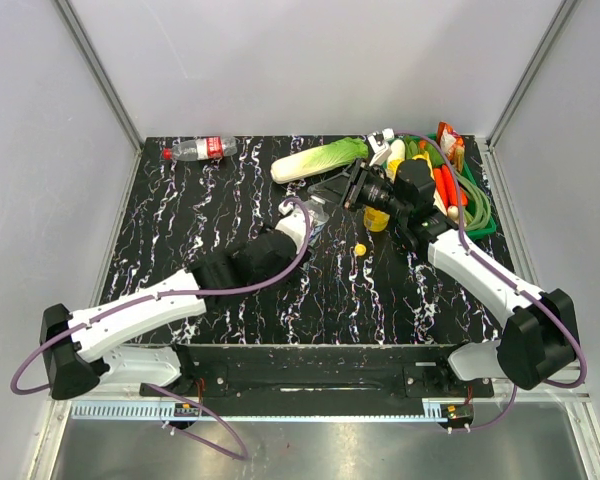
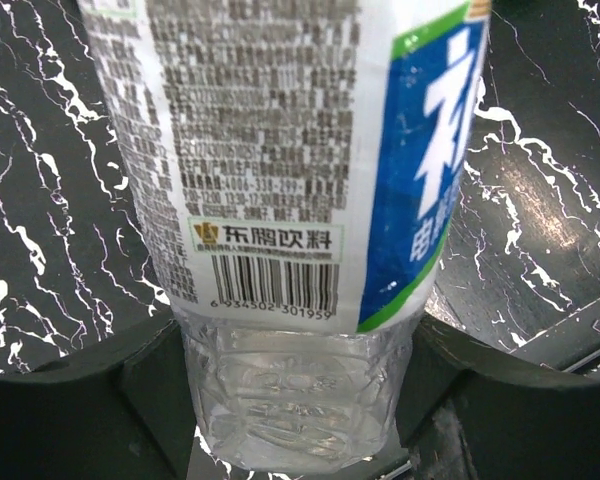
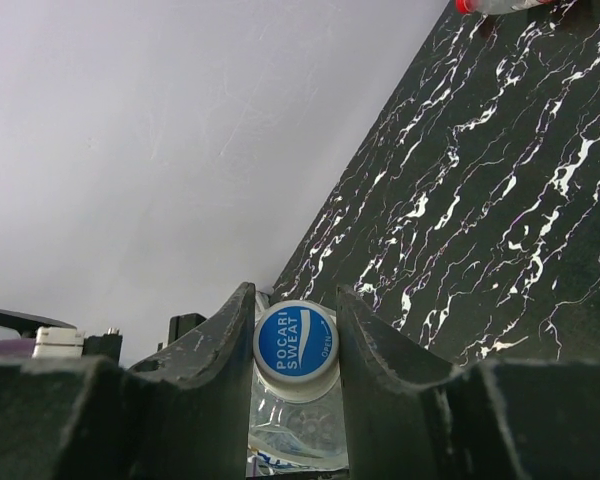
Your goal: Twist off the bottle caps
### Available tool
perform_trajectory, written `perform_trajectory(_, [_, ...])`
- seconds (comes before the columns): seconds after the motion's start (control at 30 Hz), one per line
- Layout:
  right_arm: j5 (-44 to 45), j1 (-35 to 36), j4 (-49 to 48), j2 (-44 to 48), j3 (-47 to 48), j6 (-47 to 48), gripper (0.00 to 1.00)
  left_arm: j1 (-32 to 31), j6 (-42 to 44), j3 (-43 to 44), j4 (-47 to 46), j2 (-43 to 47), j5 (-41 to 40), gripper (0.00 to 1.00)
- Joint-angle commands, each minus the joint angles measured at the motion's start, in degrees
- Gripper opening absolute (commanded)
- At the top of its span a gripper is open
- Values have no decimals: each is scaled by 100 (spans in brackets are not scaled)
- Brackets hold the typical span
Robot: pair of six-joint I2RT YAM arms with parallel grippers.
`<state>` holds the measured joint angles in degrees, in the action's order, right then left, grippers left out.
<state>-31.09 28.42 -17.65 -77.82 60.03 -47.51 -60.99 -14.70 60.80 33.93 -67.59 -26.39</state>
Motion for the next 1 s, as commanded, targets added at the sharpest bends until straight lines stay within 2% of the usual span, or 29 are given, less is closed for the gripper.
perform_trajectory(0.0, [-371, 40, -274, 109, 0, 154, 0, 341, -33, -50, -448, 35, 686, 35])
perform_trajectory(0.33, [-635, 40, -476, 153, -35, 198, 0, 1229, -244, -779, -1652, 791, 2611, 34])
perform_trajectory(0.6, [-1047, 49, -827, 259, -97, 286, 0, 1924, -604, -1368, -2829, 1432, 4579, 34])
perform_trajectory(0.8, [-1566, 32, -1459, 101, -176, -39, 0, 2030, -736, -1544, -3647, 1547, 5846, 34])
perform_trajectory(0.97, [-1786, 23, -2031, 83, -281, -347, 0, 2039, -771, -1658, -4017, 1626, 6339, 35])
